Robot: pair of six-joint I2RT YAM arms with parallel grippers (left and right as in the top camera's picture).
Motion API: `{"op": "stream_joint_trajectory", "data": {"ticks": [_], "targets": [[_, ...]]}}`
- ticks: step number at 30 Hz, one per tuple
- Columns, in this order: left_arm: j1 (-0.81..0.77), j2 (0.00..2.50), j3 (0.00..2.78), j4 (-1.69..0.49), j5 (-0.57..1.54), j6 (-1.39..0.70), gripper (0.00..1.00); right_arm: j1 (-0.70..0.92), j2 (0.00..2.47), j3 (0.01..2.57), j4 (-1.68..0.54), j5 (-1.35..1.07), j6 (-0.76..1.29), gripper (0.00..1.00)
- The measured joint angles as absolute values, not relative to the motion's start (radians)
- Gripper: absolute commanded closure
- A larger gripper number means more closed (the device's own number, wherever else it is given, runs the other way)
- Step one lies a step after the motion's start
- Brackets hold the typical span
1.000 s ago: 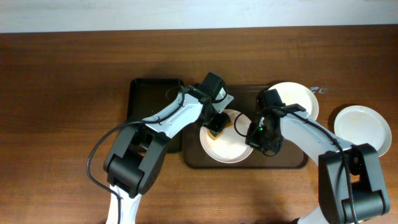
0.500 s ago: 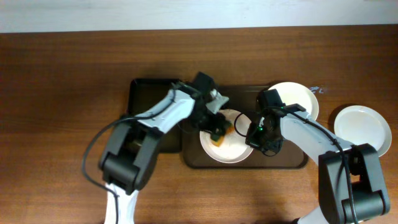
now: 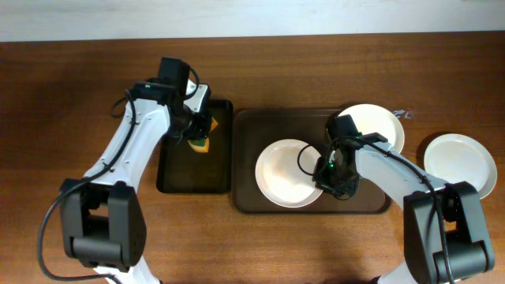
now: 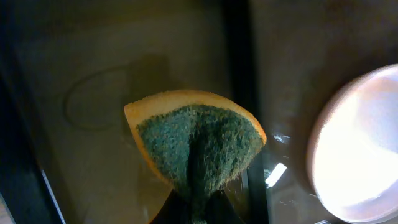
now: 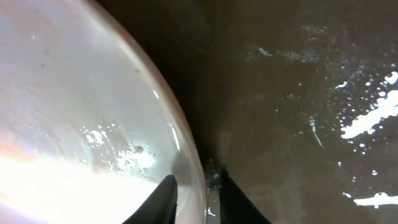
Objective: Clean dirty plates on tray and stack at the side
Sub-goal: 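Carry the cleaned plate right and stack it on the side plate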
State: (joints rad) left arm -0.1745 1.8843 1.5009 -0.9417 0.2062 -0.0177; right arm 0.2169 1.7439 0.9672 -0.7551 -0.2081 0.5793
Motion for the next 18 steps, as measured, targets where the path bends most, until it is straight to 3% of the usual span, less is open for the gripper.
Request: {"op": "stream_joint_trajectory", "data": {"ticks": [5,9,18], "targets": [[-0.176,1.963,1.449,-0.869,0.111,-0.029,0.99,0.217,1.744,0.999,-0.786,-0.226,0.534,0.96],[-0.176,2.034,1.448,-0.82,0.072,-0.046,0.98,0.217,1.747,1.162,-0.97,-0.226,0.459,0.96],[-0.176,2.069,1.447,-0.788,0.062,-0.047,0.99,0.231,1.746,1.623,-1.393,0.135,0.438,0.96]]}}
